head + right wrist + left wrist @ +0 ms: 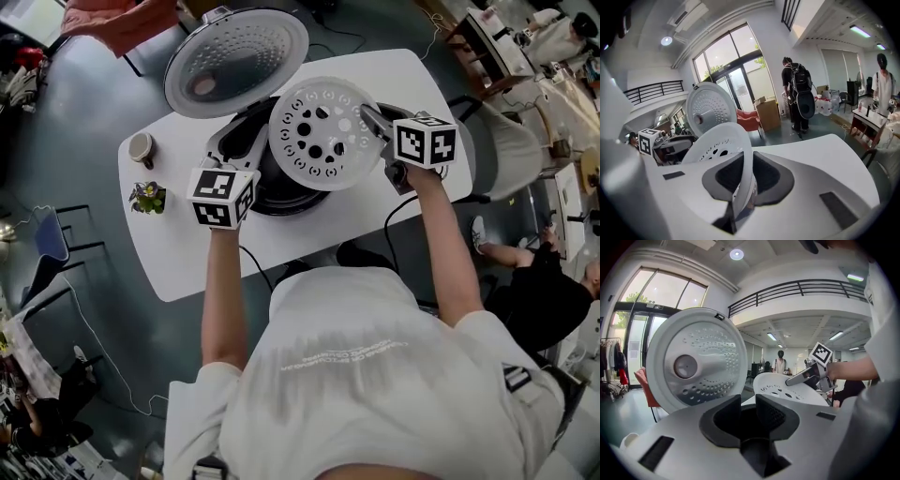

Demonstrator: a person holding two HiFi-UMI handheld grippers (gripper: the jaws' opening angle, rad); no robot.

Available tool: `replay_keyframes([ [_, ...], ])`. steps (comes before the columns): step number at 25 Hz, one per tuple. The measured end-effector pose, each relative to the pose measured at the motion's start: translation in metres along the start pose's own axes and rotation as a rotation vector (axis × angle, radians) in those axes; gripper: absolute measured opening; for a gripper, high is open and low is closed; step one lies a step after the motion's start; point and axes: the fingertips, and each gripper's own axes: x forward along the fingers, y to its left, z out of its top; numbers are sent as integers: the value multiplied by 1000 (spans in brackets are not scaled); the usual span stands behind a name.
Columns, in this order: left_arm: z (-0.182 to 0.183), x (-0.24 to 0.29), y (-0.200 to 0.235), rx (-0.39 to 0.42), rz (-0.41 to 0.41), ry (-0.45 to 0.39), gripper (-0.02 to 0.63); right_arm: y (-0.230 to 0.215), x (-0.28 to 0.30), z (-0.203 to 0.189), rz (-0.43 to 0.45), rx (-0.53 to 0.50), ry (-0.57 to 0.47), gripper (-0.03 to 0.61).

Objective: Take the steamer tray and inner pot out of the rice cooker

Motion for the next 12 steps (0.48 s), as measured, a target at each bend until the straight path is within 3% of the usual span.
replay_keyframes([
  [5, 2, 18, -15, -1, -11, 8, 110, -43, -20, 0, -63, 69, -30, 64],
  [12, 0, 44, -44, 12, -12, 54, 110, -93, -41, -2, -69, 194, -69, 64],
])
